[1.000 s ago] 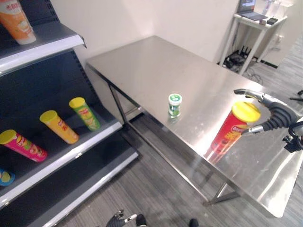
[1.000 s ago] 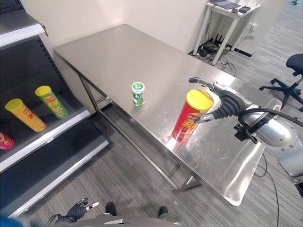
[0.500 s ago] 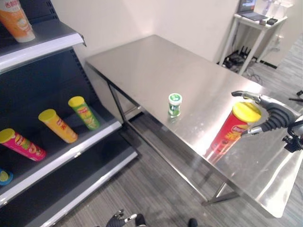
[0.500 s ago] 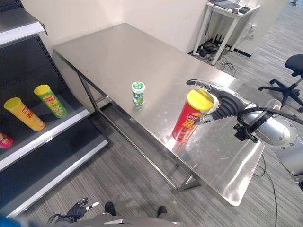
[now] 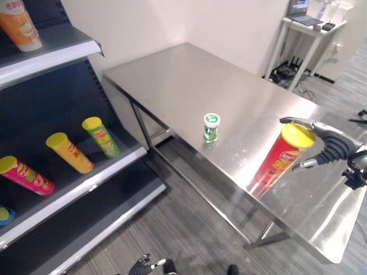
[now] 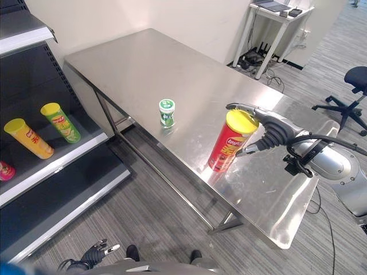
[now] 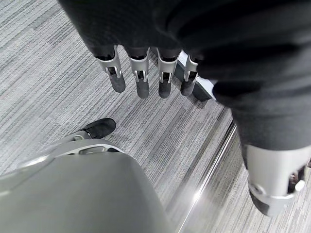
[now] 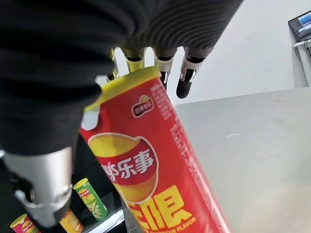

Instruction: Put the goods on the table back onto the shelves and tidy them up.

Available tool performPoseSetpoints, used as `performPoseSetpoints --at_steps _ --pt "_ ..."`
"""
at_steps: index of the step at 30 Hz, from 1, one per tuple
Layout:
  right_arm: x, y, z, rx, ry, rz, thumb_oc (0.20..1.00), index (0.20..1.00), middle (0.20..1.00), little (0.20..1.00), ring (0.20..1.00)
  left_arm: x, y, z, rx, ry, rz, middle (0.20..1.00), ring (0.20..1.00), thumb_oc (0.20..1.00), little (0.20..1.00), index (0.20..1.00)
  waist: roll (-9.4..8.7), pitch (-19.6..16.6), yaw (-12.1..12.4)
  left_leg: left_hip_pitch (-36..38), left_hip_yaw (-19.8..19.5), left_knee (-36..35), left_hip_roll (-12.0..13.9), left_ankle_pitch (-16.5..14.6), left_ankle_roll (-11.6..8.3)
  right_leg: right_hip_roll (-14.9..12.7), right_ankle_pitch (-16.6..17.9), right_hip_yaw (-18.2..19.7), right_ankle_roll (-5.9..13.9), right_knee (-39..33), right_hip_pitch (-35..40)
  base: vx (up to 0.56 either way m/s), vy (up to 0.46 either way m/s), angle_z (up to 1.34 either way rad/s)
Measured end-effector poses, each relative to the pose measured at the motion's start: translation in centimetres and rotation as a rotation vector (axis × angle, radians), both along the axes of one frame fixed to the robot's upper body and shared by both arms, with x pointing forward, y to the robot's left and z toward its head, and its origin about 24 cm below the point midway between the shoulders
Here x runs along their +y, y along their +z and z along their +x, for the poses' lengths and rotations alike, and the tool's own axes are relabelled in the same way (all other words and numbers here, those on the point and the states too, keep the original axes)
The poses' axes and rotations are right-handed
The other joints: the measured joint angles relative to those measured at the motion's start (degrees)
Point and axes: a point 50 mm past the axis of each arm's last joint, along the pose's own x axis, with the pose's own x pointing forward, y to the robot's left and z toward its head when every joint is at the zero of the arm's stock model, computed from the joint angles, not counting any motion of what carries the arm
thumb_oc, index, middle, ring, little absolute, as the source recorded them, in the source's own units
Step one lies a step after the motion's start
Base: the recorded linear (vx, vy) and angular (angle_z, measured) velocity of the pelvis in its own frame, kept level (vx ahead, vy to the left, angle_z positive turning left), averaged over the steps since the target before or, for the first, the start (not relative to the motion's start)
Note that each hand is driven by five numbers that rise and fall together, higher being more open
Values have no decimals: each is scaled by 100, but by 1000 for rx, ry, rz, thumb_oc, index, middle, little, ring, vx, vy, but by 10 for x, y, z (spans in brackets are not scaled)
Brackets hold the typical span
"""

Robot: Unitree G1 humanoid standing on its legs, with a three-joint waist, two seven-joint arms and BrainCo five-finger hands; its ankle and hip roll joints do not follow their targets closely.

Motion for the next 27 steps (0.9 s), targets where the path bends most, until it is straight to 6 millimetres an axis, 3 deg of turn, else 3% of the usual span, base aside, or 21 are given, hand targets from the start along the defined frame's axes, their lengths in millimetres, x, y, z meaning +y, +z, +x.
performPoseSetpoints --at_steps 11,12,13,14,27 --pt "1 0 1 -15 -3 -37 1000 1000 1000 1000 1000 0 0 0 0 0 0 1000 1000 1000 1000 1000 -16 0 17 1 -11 0 0 2 1 1 1 -12 -1 0 8 0 0 0" --pt "1 0 1 -16 -3 -36 567 567 567 567 567 0 0 0 0 0 0 1000 1000 1000 1000 1000 -17 0 18 1 -11 0 0 2 1 1 1 -12 -1 0 8 0 0 0" --pt "1 1 1 -20 -2 -33 322 322 322 322 322 0 0 0 0 0 0 1000 1000 1000 1000 1000 -19 0 15 1 -12 0 0 3 1 1 1 -14 -1 0 9 0 0 0" --pt "1 2 1 -28 -2 -30 200 200 200 200 200 0 0 0 0 0 0 1000 1000 1000 1000 1000 -20 0 13 1 -13 0 0 3 1 1 1 -15 -1 0 10 0 0 0" --pt "6 -2 4 -30 7 -55 200 200 200 200 200 0 0 0 0 1 1 1000 1000 1000 1000 1000 -55 -8 139 0 -27 0 1 12 -4 4 3 -28 -3 0 14 0 0 0"
